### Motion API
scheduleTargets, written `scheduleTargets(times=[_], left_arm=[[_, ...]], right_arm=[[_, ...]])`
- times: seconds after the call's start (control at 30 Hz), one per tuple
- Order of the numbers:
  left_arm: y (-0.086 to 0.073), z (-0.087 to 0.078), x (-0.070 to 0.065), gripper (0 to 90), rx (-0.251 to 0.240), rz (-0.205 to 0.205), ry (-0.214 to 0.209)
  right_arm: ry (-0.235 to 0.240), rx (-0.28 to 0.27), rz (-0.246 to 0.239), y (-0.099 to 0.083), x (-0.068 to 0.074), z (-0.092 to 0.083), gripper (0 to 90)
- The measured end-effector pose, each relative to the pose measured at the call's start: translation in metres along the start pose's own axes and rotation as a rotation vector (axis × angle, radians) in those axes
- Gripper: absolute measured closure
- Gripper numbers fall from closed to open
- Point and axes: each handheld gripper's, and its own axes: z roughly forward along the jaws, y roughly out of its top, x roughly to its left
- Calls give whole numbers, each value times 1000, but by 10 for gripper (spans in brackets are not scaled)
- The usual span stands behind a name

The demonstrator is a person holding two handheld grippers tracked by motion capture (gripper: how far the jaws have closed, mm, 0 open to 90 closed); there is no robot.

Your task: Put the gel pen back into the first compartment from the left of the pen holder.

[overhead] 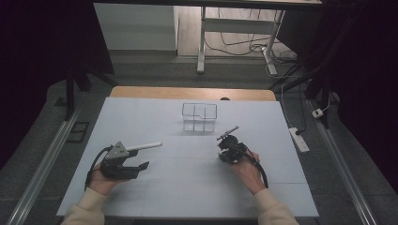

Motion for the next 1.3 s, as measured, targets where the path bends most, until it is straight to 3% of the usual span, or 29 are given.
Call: scheduleTargets(times=[0.5, 0.77, 1.3], left_arm=[[0, 0, 0, 324, 2, -1, 1], [-1, 1, 0, 324, 4, 0, 0], [-1, 2, 0, 324, 8, 3, -3]], right_arm=[[37, -100, 15, -1, -9, -19, 795], [33, -183, 19, -2, -14, -34, 795], [32, -294, 31, -3, -20, -56, 795]])
